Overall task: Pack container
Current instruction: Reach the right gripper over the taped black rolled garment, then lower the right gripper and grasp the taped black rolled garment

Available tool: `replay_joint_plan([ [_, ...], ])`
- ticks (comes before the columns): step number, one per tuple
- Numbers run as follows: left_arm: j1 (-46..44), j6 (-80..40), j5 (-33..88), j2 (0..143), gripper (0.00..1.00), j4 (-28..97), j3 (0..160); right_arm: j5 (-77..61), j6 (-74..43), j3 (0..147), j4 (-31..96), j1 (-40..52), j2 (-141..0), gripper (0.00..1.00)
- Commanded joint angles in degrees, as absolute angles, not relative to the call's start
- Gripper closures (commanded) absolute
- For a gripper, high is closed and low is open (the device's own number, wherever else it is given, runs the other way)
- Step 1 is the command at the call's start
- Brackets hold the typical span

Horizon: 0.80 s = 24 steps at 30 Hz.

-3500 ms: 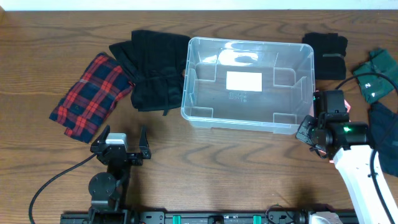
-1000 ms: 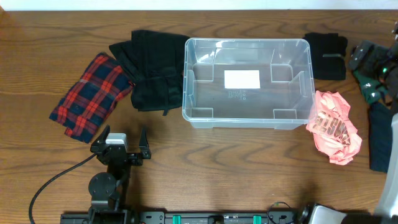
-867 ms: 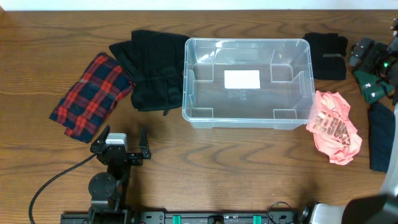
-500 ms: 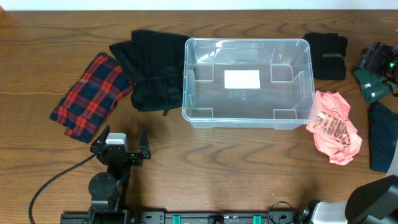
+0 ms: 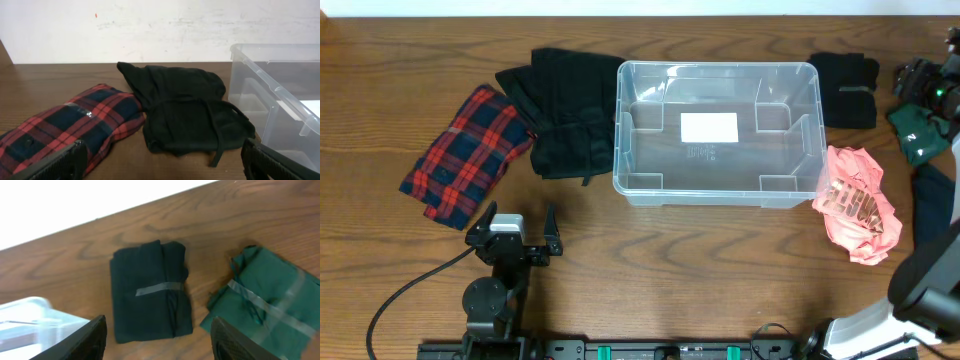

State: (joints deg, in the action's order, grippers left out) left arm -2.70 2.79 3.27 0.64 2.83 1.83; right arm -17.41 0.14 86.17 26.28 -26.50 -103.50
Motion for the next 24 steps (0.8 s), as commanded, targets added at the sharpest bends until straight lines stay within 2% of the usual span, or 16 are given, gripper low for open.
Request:
replay_joint_plan([
  [1, -2.87, 2.31, 3.46, 0.71, 0.02, 3.73, 0.25, -18.22, 4.67, 87.00, 24.97, -26.94, -106.67, 0.36],
  [18, -2.87, 2.31, 3.46, 0.71, 0.02, 3.70, 0.25, -16.53, 7.40, 87.00, 14.79, -26.02, -121.27, 0.31],
  [24, -2.87, 2.31, 3.46, 0.71, 0.02, 3.70, 0.25, -16.53, 8.03, 87.00, 11.38, -24.56, -125.60, 0.25],
])
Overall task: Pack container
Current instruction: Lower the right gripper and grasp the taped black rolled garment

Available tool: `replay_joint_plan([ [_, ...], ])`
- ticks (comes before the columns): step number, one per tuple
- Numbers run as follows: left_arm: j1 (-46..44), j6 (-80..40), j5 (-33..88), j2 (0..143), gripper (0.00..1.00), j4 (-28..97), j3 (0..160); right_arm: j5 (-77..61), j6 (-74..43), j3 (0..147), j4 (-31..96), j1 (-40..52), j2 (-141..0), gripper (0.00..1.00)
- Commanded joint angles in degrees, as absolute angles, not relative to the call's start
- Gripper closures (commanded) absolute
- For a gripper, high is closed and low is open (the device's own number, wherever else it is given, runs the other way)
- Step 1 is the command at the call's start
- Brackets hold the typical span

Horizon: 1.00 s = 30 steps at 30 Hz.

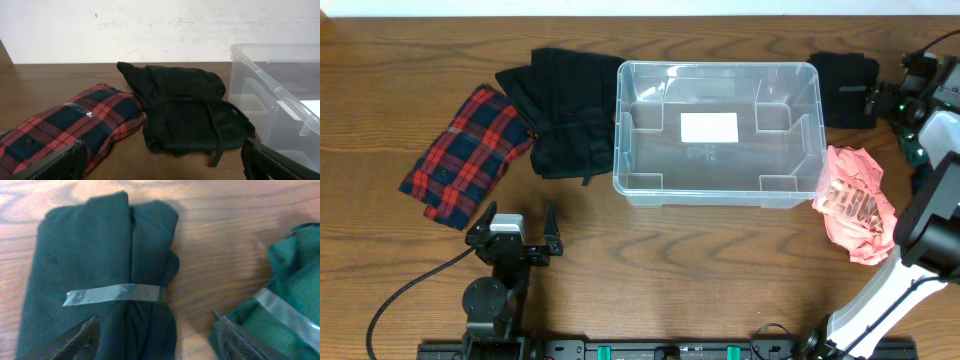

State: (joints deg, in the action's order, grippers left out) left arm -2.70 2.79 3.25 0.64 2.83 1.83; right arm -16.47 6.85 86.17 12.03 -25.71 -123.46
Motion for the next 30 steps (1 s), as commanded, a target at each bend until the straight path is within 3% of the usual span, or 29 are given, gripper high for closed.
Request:
replay_joint_plan([
  [1, -2.87, 2.31, 3.46, 0.71, 0.02, 3.70, 0.25, -16.53, 8.40, 87.00, 10.83, -24.18, -126.30, 0.23],
  [8, -2.87, 2.31, 3.46, 0.71, 0.02, 3.70, 0.25, -16.49, 8.64, 87.00, 8.75, -22.02, -128.49, 0.25],
  [15, -2.87, 2.31, 3.46, 0.71, 0.02, 3.70, 0.25, -14.79, 1.06, 86.98, 8.93, -21.93, -129.40, 0.26],
  [30, -2.87, 2.31, 3.46, 0.71, 0.02, 3.70, 0.23, -14.79, -2.81, 86.94, 16.14, -22.11, -131.94, 0.24],
])
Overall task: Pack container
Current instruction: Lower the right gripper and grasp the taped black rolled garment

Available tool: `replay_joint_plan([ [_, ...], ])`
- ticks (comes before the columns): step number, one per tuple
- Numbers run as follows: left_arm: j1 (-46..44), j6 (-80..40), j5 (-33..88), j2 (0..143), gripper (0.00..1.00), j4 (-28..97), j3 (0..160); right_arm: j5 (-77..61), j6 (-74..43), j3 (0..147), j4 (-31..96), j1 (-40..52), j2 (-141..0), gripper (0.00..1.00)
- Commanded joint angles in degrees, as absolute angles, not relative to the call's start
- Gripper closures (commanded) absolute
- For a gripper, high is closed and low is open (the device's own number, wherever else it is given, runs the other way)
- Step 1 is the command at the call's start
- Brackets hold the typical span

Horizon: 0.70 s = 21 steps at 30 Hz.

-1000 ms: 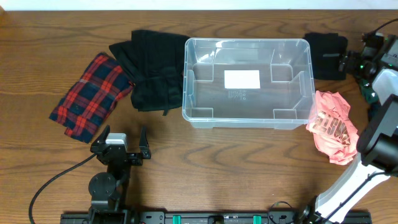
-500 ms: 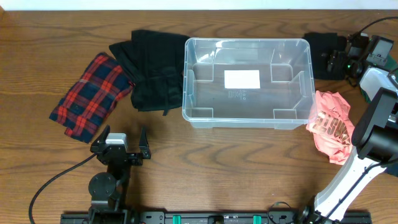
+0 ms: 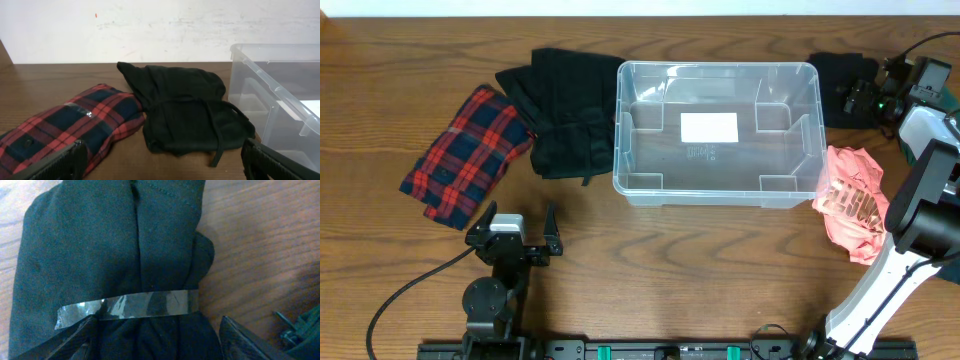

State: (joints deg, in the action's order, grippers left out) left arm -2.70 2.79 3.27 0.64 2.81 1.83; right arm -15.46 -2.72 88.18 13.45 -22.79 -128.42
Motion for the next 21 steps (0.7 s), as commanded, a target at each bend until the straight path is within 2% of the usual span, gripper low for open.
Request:
replay_joint_plan([
  [1, -2.87, 2.31, 3.46, 0.71, 0.02, 3.70, 0.25, -14.79, -2.87, 86.94, 16.86, -22.11, -131.94, 0.24],
  [7, -2.87, 2.31, 3.46, 0.71, 0.02, 3.70, 0.25, -12.62, -4.27, 86.89, 19.09, -22.11, -132.27, 0.25],
  [12, -2.87, 2.31, 3.46, 0.71, 0.02, 3.70, 0.25, -12.45, -4.84, 86.89, 20.14, -22.11, -132.31, 0.33],
  [18, -2.87, 2.31, 3.46, 0.71, 0.02, 3.70, 0.25, -10.31, -7.70, 86.11, 21.91, -22.11, -132.35, 0.31],
  [21, -2.87, 2.31, 3.46, 0.71, 0.02, 3.73, 0.25, -10.28, -8.05, 85.67, 22.83, -22.11, -132.35, 0.25],
])
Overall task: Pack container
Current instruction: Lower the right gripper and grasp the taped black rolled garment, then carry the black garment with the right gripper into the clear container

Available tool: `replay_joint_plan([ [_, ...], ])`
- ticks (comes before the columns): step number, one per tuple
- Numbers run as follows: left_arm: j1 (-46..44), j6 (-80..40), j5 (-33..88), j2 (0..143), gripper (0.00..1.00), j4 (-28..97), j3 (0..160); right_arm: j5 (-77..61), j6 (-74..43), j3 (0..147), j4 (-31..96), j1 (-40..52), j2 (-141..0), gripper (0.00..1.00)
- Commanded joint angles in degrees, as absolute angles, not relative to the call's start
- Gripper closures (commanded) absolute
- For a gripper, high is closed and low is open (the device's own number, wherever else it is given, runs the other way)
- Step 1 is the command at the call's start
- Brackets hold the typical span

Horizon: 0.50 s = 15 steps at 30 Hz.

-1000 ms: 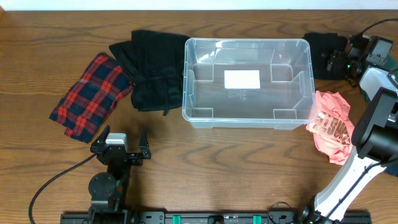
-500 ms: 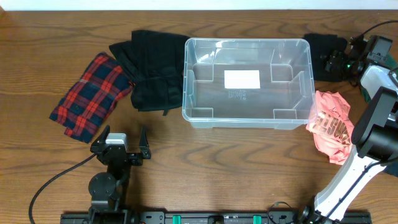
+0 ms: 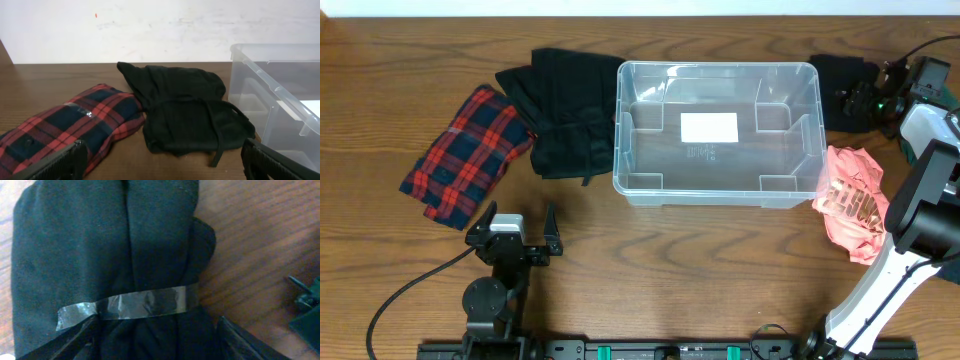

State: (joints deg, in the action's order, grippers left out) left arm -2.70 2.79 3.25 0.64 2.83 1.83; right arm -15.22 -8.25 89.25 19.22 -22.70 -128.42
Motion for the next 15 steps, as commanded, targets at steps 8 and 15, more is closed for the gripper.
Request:
replay_joint_plan([
  [8, -2.87, 2.31, 3.46, 0.71, 0.02, 3.70, 0.25, -10.31, -9.80, 85.17, 24.47, -22.15, -132.35, 0.33],
  [15, -2.87, 2.31, 3.46, 0.71, 0.02, 3.70, 0.25, -10.79, -9.76, 85.19, 26.17, -22.46, -132.09, 0.56],
])
